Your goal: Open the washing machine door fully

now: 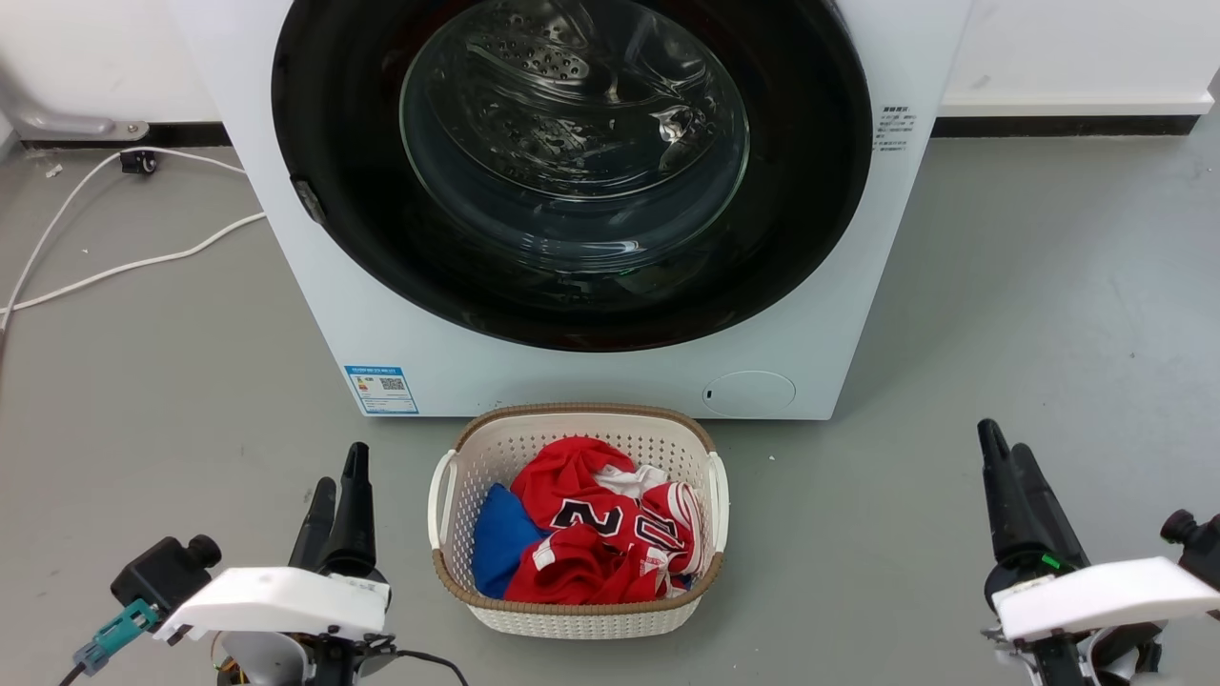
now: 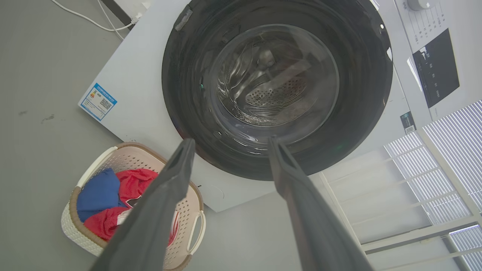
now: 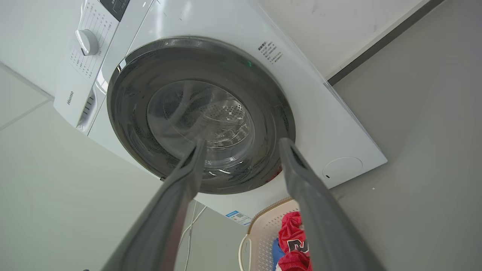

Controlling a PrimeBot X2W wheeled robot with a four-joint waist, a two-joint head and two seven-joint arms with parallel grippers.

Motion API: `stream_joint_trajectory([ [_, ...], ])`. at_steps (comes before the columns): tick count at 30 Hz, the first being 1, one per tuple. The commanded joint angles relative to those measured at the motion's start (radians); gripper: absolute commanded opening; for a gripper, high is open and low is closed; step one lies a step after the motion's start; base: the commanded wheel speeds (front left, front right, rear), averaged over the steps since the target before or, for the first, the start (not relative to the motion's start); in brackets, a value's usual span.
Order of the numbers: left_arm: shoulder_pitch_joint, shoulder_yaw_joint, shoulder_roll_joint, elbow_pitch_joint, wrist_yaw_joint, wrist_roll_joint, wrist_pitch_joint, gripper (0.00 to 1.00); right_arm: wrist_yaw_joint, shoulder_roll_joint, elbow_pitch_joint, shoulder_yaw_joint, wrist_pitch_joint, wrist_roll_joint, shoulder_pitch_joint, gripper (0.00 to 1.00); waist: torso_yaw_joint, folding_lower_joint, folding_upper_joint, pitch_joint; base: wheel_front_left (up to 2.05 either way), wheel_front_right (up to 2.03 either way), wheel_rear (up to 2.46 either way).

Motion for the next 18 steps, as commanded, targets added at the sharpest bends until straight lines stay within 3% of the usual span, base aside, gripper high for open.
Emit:
stream_joint_trajectory([
  [1, -0.005, -0.009, 0.010, -0.020, 0.007, 0.036, -0.010, 1.00, 0.002, -0.002, -0.016, 0.005, -0.010, -0.041, -0.003, 1.00, 0.000, 0.0000, 0.0000, 0.000, 0.00, 0.00, 0.00],
  [18, 0.011, -0.098, 0.042, -0.055, 0.075, 0.267, -0.067, 1.00, 0.002, -0.001, -0.050, 0.029, -0.066, -0.297, 0.032, 1.00, 0.003, 0.0000, 0.0000, -0.007, 0.00, 0.00, 0.00],
])
